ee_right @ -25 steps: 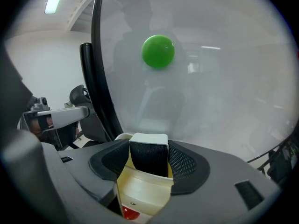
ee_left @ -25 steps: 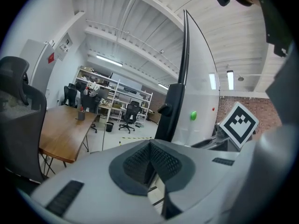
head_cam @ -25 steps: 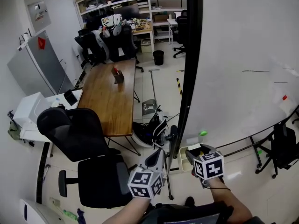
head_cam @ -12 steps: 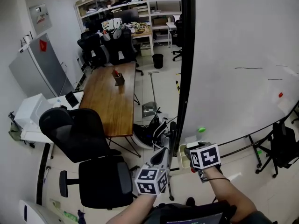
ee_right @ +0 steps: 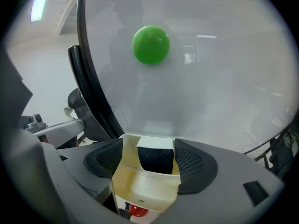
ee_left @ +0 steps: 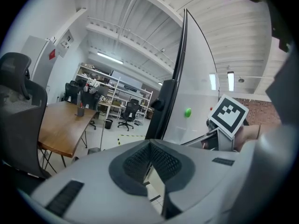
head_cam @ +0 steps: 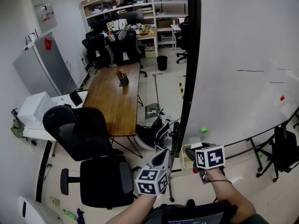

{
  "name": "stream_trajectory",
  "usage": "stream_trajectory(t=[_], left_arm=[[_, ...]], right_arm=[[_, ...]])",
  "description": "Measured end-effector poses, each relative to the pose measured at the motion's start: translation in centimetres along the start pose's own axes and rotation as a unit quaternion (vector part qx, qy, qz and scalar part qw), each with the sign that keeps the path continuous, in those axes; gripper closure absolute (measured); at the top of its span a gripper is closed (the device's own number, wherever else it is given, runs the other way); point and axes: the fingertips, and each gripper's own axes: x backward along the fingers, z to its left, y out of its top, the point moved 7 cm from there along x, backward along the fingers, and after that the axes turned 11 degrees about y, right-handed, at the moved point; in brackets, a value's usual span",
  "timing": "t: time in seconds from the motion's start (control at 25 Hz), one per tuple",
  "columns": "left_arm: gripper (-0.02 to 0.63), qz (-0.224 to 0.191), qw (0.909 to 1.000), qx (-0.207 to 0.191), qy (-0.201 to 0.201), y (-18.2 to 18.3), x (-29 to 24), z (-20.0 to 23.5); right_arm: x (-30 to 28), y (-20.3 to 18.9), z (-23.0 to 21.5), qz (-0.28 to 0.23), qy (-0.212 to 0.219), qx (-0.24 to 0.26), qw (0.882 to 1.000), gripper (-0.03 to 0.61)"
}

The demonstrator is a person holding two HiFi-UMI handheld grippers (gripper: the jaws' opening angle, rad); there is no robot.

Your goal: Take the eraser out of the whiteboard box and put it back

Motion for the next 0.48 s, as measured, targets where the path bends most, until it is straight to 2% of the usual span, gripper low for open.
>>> stream_trajectory(t=[0.2,0.36,0.48], left_arm=[[0.586,-0.01,0.9999,0.001,-0.004,0.9,0.3,-0.4],[0.586,-0.022,0.9997,0.005,-0.011,2.3,0.7,-0.6],[0.586,-0.04,0.9988,0.0,-0.028,3.8,1.4,-1.1]], right_arm=[[3.8,1.8,-0.7,-0.083,0.015,-0.022,0.996,0.202],[7.2,3.3,-0.4,-0.154,0.059,-0.018,0.986,0.203],[10.0,4.6,0.4,-0.218,0.101,0.003,0.971,0.284]])
